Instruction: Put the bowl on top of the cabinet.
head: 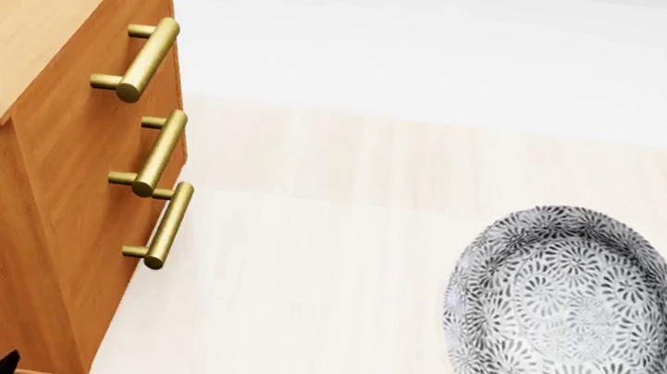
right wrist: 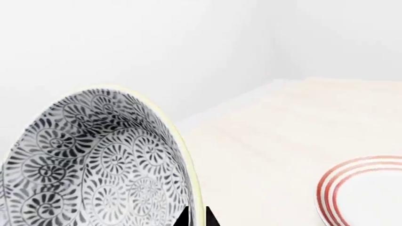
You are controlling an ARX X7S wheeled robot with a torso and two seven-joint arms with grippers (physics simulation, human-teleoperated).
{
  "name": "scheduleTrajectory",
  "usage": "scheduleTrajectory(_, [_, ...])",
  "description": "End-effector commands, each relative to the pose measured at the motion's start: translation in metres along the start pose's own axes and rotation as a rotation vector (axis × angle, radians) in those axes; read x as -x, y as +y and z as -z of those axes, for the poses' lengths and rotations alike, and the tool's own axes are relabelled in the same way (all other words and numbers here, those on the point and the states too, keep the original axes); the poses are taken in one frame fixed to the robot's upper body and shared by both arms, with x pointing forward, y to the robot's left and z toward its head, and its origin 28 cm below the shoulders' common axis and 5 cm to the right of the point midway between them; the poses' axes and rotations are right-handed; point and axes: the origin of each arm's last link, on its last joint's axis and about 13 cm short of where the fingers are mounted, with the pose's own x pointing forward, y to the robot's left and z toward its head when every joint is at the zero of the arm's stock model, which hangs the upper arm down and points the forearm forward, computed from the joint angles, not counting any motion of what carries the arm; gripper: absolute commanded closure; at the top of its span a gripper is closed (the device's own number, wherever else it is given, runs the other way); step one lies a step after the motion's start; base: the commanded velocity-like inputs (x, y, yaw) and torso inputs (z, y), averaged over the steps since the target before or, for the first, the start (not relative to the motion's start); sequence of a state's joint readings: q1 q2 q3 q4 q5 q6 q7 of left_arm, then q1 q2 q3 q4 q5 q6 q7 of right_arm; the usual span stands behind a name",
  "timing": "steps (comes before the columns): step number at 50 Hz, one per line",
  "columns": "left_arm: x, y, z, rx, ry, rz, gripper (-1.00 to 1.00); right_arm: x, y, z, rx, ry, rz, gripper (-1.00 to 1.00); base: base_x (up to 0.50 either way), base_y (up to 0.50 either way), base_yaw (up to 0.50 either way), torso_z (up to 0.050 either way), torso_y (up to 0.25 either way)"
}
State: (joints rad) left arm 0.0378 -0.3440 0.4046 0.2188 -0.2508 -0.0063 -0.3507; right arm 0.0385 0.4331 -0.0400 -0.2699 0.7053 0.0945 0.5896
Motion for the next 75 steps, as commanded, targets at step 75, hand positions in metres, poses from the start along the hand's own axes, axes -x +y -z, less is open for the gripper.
scheduleTrajectory(75, [-0.104, -0.021, -0.157, -0.061, 0.075, 0.465, -1.0, -0.113, 0.074, -0.038, 0.171, -0.262, -0.377, 1.0, 0.0, 0.0, 0.0, 0.0, 0.0])
